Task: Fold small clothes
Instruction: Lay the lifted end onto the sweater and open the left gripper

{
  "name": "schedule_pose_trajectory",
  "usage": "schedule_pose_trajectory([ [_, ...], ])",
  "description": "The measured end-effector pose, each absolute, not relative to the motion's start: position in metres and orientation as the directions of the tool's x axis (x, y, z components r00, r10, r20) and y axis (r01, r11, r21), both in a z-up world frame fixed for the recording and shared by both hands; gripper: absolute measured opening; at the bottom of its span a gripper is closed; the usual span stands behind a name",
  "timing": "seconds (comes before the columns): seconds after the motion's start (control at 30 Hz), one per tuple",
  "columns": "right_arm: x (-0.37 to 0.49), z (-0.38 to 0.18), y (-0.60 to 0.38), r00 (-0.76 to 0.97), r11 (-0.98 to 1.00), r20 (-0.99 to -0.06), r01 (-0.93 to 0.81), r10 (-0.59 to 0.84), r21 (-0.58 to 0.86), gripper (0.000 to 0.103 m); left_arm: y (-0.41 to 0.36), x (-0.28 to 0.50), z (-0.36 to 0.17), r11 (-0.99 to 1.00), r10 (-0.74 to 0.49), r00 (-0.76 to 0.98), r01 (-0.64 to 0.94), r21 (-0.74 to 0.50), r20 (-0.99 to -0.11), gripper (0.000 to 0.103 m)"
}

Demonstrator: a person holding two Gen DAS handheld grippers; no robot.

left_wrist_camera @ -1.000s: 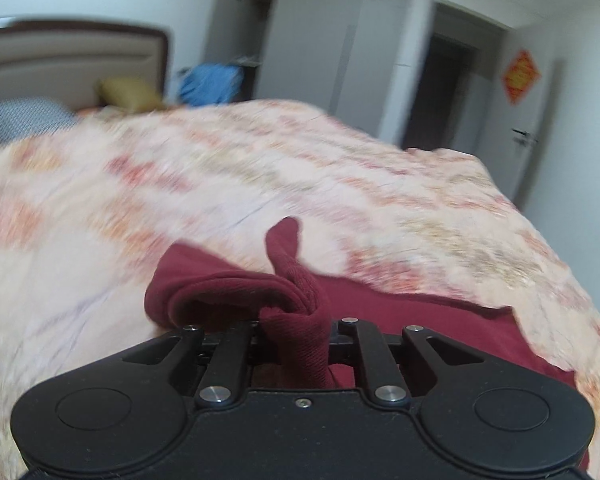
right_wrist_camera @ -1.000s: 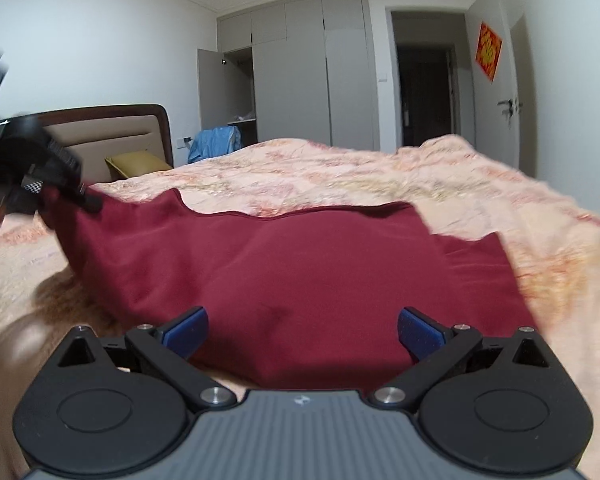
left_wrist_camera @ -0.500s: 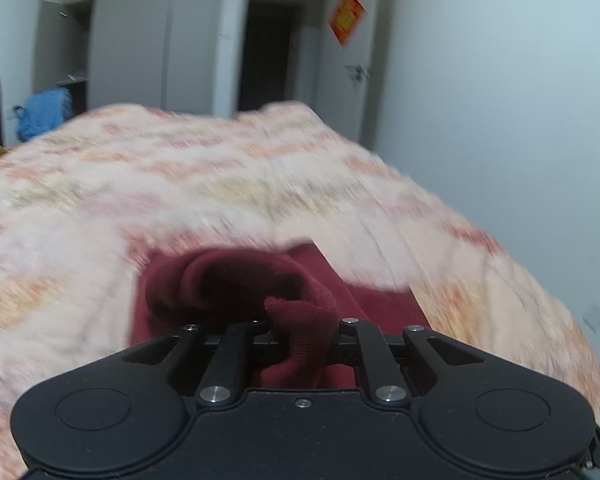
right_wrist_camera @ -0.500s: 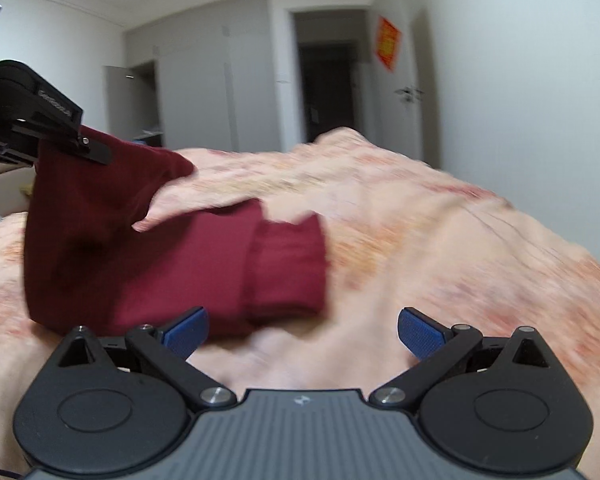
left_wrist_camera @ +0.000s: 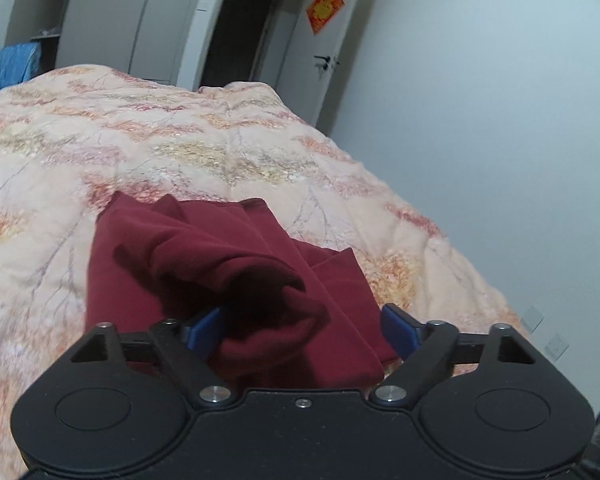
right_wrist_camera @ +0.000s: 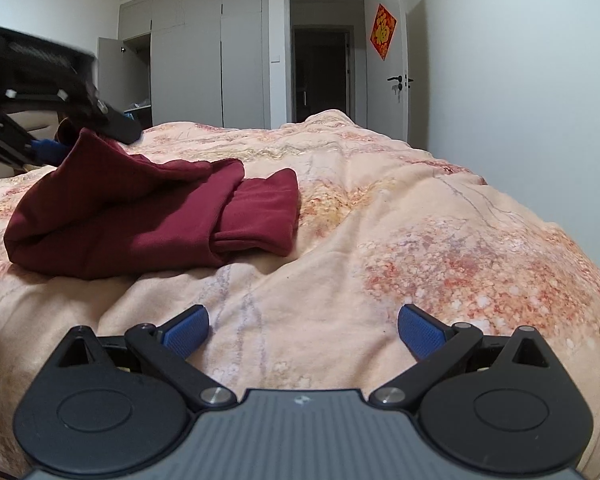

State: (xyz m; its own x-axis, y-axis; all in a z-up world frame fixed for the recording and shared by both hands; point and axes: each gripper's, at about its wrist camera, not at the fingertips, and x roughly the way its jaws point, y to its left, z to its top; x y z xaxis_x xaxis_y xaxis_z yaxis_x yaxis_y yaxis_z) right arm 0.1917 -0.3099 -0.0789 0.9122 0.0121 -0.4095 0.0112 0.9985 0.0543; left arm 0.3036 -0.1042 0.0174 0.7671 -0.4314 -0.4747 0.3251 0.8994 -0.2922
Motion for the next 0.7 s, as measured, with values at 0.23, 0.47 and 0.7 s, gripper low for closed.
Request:
schedule_pose_trajectory([
  [0.23, 0.195, -0.073, -0.306, 0.914, 0.999, -0.405, 0.000, 0.017, 0.041, 0.103, -0.054, 0.282, 0.022, 0.928, -0.275, 0.827, 0.093, -0.362, -0.491, 0.102],
  [0.47, 0.202, -0.047, -0.285, 0.937, 0.994, -0.334, -0.108, 0.106, 0.011, 0.103, 0.001, 0.285, 0.017, 0.920, -0.055, 0.817, -0.183, -0.348, -0.574, 0.102],
  [0.7, 0.219, -0.015, -0.242, 0.932, 0.953, -0.258, -0.286, 0.253, -0.097, 0.103, 0.031, 0.286, 0.005, 0.908, 0.033, 0.781, -0.284, -0.307, -0.624, 0.102],
])
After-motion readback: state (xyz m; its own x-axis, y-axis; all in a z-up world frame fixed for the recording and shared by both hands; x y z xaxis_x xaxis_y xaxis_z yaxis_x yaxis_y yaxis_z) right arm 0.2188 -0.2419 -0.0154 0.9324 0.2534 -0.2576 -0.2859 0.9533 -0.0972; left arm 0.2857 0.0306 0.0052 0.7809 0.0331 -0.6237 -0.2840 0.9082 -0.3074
